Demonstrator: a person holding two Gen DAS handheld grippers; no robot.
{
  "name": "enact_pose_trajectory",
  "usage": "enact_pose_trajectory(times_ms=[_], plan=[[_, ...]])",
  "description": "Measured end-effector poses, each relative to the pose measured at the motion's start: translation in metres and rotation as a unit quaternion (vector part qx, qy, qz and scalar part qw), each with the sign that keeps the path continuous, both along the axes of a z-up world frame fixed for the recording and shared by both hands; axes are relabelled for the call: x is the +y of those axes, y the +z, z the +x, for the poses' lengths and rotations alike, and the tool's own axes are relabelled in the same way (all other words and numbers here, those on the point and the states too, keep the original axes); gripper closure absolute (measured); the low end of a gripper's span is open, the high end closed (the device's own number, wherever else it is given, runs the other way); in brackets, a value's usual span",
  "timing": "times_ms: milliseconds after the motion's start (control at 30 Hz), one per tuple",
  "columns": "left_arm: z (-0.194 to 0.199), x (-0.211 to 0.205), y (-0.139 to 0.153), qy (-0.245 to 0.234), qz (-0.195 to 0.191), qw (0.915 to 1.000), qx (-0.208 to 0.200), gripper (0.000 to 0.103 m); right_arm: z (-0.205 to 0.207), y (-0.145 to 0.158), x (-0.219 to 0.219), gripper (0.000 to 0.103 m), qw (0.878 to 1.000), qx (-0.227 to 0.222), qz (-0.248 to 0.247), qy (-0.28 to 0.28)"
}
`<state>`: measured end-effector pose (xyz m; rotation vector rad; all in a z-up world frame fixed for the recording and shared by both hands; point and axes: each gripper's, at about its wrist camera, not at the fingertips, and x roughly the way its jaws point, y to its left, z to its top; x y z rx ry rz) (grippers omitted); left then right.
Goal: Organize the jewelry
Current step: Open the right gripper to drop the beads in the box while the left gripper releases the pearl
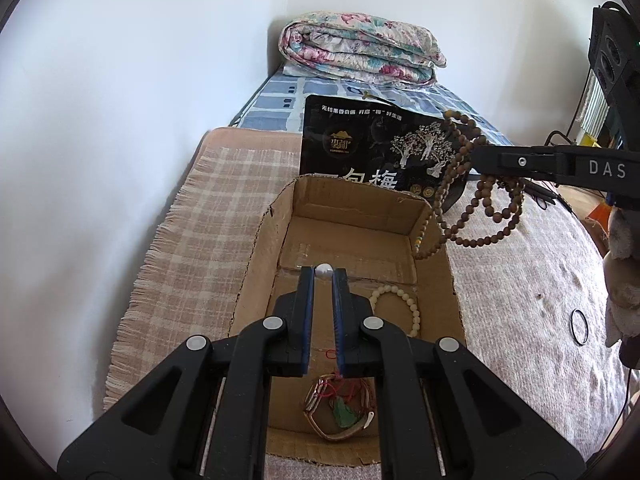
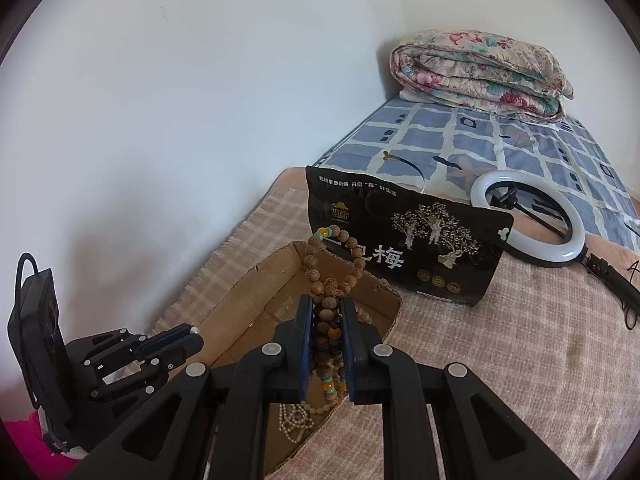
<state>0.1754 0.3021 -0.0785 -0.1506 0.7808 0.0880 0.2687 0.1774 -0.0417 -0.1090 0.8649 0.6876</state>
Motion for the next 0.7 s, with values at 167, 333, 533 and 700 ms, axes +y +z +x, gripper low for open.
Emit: enact_pose_trajectory(times_ms=[167,333,533,700], plan=[[0.004,0.002,-0.006,0.005,0.007,0.9999,0.008,0.096,0.006,-0.011,0.010,0.091,1.000,0.004,-0.005,0.005],[0.006,0.006,-0.009,0.013,0.004,0.9998,0.016,0.036,0.008,-0.015,0.011,0.048,1.000,-0.001,-0.013,-0.004],[0.000,0.007,-0.006,0.019,0.010,0.9997,0.010,0.036,0.008,-0.012,-0.002,0.019,0.999,-0.010,-0.010,-0.034],[-0.004,0.003,-0.002,0.018,0.017,0.9996,0.009,0.036,0.008,-0.011,-0.014,0.017,0.999,-0.004,-0.011,-0.049]])
